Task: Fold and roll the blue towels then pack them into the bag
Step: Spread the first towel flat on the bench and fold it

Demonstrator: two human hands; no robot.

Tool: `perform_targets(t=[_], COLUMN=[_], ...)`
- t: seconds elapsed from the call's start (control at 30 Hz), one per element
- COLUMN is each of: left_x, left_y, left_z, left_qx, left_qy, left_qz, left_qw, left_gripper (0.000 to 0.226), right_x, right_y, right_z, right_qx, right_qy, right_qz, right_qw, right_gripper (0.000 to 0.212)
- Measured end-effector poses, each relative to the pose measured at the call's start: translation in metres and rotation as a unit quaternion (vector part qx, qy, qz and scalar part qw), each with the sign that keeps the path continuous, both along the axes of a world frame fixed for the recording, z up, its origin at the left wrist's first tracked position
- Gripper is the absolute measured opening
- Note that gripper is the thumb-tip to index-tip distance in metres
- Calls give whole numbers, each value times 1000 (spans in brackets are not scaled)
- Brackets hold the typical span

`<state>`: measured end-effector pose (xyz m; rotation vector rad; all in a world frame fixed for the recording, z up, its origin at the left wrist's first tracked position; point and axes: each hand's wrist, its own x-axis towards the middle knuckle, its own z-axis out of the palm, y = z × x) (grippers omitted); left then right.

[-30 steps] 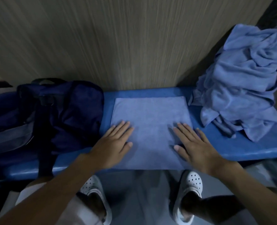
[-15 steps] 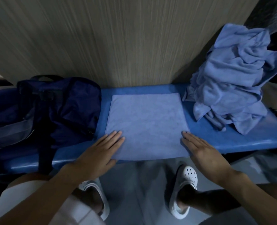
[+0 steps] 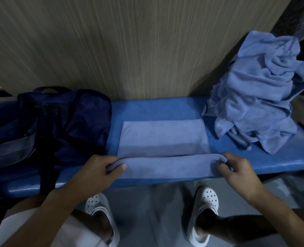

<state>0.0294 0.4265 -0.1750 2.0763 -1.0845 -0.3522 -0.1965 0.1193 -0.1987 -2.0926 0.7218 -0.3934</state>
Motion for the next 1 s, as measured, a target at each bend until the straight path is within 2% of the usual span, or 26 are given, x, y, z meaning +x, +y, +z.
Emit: perform_targets(t=[0.1,0.2,0.4,0.53,0.73,0.8,0.83,0.87,0.9,0.93,1.0], left_x=[7,19,47,70,89,92,91,88,84,80,76], left_y=[-8,-25,-67,-91,-105,-105,-106,-106,-106,-105,-102], left_z=[-4,-7,-4,-9,-20,-26,-29,-31,-32,-35,-39], left_qx=[-54,-81,-98,-104,-76,-44,-21,1,16,24,32], left_qy=[44,20,-14,-7,-39,-42,-41,-29,-20,-27,-101], left_qz=[79,143,218,240,270,273,269,264,259,242,190], left_qw=[994,986,971,965,959,960,962,964,966,970,976], left_gripper=[44,50,51,51,51,45,34,15,14,35,52], right_x=[8,23,68,96,116,120,121,122,123,123,123], right_y=[3,6,-2,-16,-29,-30,-29,-26,-24,-22,-17], right_z=[1,8,11,6,6,1,-1,-3,-5,-6,-5], right_qx=[34,52,-12,-42,-100,-95,-87,-81,-82,-91,-124], right_qy=[-31,-85,-118,-88,-47,-18,1,16,27,32,39], right_qz=[-27,-56,-91,-115,-135,-135,-133,-133,-123,-118,-104], right_qw=[999,993,989,989,985,986,987,988,989,988,986], right_gripper=[30,35,36,23,21,10,5,21,35,43,45])
